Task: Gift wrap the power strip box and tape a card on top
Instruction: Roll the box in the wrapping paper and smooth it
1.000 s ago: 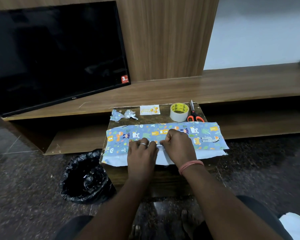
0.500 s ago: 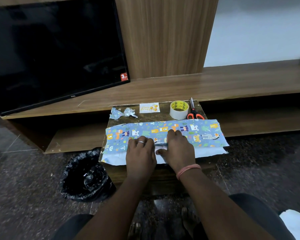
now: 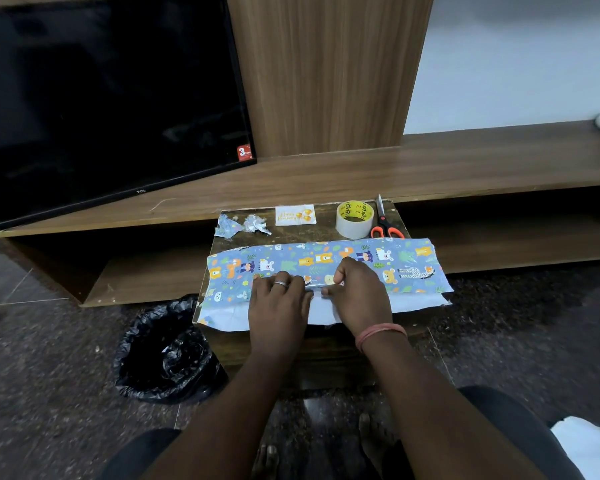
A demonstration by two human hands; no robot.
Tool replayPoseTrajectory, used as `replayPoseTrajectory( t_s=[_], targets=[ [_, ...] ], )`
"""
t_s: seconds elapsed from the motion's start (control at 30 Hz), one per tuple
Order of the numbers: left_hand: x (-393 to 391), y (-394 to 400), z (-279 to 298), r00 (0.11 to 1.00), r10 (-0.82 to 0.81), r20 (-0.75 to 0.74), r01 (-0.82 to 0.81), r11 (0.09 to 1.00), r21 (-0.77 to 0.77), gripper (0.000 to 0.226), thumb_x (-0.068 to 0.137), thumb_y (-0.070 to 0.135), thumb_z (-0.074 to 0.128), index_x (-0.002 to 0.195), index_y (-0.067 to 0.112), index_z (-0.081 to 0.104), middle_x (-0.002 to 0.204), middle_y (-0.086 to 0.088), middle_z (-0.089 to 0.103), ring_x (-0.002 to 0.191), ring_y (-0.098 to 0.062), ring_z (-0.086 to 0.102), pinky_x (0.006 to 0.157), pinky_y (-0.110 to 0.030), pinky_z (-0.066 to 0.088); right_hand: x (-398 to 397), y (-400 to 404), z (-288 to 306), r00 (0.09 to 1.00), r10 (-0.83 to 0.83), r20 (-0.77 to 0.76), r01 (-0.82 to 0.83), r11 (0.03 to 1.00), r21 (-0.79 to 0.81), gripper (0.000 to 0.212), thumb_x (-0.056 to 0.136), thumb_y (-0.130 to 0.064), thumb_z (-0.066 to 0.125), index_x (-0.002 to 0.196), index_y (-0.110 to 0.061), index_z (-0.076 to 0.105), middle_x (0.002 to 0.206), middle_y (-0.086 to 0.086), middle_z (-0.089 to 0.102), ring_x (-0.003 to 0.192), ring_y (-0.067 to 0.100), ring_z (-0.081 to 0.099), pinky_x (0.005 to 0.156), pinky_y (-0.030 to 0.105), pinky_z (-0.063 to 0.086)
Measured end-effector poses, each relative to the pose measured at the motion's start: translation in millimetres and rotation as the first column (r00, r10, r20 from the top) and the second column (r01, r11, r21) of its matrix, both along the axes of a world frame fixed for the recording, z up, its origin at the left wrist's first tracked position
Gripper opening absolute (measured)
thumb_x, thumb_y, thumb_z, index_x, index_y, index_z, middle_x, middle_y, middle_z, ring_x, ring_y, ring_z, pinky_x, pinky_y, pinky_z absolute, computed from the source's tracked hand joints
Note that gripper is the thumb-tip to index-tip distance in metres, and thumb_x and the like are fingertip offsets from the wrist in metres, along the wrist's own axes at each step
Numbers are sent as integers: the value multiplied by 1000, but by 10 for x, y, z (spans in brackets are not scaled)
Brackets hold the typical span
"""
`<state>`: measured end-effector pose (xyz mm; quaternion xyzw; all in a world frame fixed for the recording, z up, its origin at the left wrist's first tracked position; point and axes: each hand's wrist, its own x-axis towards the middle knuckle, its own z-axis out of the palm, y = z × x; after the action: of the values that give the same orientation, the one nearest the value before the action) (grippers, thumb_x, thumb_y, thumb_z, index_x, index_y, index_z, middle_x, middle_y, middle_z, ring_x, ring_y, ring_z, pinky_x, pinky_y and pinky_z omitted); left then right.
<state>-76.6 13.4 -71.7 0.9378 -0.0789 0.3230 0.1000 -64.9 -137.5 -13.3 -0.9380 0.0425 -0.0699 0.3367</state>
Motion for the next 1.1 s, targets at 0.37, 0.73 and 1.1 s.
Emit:
replayPoseTrajectory(
  t_s=[0.37,0.73,1.1],
  targets=[
    [-40,-58,83,997,77,-19,-77,997,-2,23,82,28,80,88,16,63,95,-7,62,87,-34,50,83,-45,45,56,12,111,909,396,130,-353,897,-265,17,92,-13,63,102,-22,74,102,2,57,91,23,57,69,39,51],
    [-74,17,188,995,-24,-97,28,999,40,15,84,23,79,88,16,66,91,-5,63,83,-31,56,73,-40,46,7,100,-43,944,299,139,-220,886,-409,23,95,-13,61,112,-22,75,108,3,58,98,25,58,65,35,54],
    [-174,126,558,806,-128,-578,188,981,46,111,66,88,37,160,30,25,166,-2,20,152,-27,15,123,-50,8,-76,-208,128,854,488,-179,-519,781,-347,71,86,-43,69,149,-30,41,132,2,39,118,28,38,97,40,43]
  ],
)
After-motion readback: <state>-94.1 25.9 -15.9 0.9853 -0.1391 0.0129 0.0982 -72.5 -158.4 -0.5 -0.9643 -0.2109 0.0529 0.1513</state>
